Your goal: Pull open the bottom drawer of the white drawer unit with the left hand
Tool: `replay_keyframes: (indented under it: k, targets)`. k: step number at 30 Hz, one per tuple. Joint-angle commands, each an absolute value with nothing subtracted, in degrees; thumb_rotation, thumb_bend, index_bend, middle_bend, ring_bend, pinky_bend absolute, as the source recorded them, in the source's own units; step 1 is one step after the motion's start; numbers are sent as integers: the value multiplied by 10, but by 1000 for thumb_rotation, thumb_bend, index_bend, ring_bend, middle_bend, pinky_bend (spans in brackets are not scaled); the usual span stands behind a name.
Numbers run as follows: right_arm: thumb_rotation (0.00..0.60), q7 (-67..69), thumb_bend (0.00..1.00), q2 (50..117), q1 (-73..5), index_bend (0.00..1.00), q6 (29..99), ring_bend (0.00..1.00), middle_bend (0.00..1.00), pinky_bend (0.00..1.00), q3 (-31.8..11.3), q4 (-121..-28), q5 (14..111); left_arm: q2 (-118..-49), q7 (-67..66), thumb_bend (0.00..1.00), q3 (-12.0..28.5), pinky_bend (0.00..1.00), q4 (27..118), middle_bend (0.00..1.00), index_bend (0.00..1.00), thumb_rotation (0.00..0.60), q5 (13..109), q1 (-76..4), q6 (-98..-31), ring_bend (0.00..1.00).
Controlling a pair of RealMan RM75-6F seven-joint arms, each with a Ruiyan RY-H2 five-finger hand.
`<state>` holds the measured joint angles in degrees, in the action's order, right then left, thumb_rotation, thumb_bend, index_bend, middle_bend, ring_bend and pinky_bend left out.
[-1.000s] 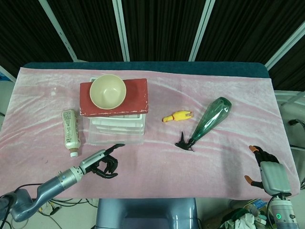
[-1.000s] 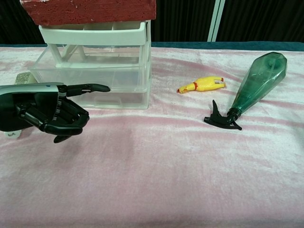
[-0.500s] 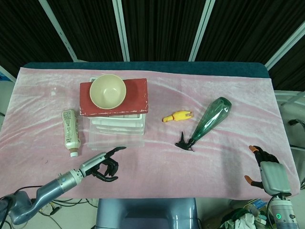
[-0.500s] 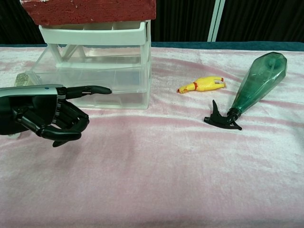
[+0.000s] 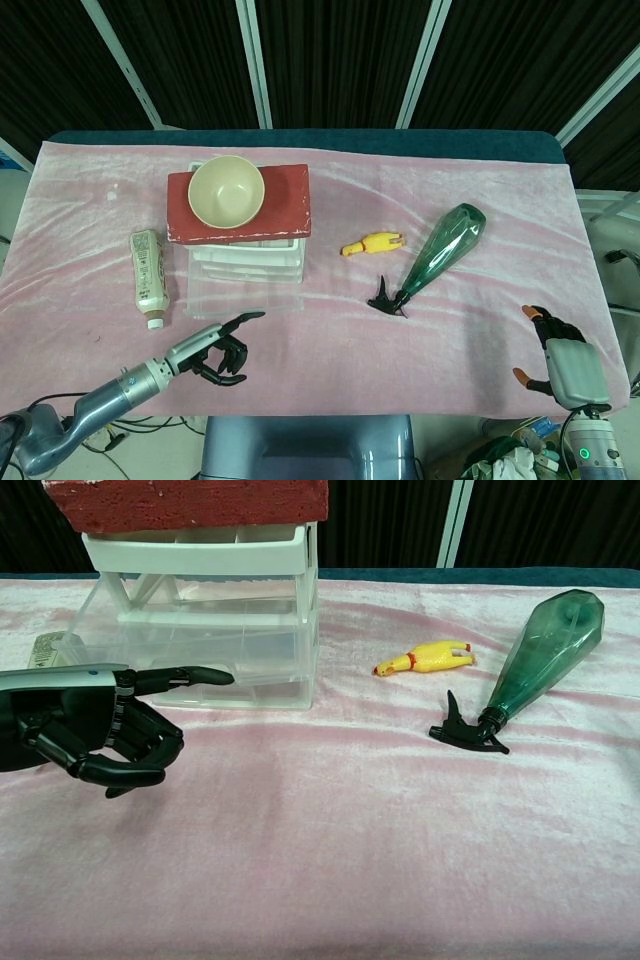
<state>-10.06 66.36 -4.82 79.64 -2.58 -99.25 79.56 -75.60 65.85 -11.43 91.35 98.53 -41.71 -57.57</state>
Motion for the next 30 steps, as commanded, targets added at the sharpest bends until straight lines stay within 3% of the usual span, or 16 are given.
replay_keyframes:
  k: [1,11,18,23,30]
  targets:
    - [600,-101,97,663,-48,160,796,190,124,204,-26,-992,796,-756,658,295,-116,688,915,680,15,600,988,-417,-577,628]
    - [600,-100,96,663,-48,160,796,189,124,204,-26,-993,795,-755,650,295,-122,687,918,680,27,600,991,-415,-582,627]
    - [600,-100,97,663,-48,160,796,190,124,204,-26,-993,794,-733,598,295,-151,682,942,667,53,600,1023,-410,-590,616]
    - [600,-100,97,663,-48,160,796,190,124,204,-26,-992,795,-672,454,295,-186,628,987,612,57,600,1054,-387,-607,548]
    - [600,-102,96,663,-47,160,798,189,124,204,-26,-993,796,-631,88,277,-169,379,1043,468,58,600,980,-262,-707,318]
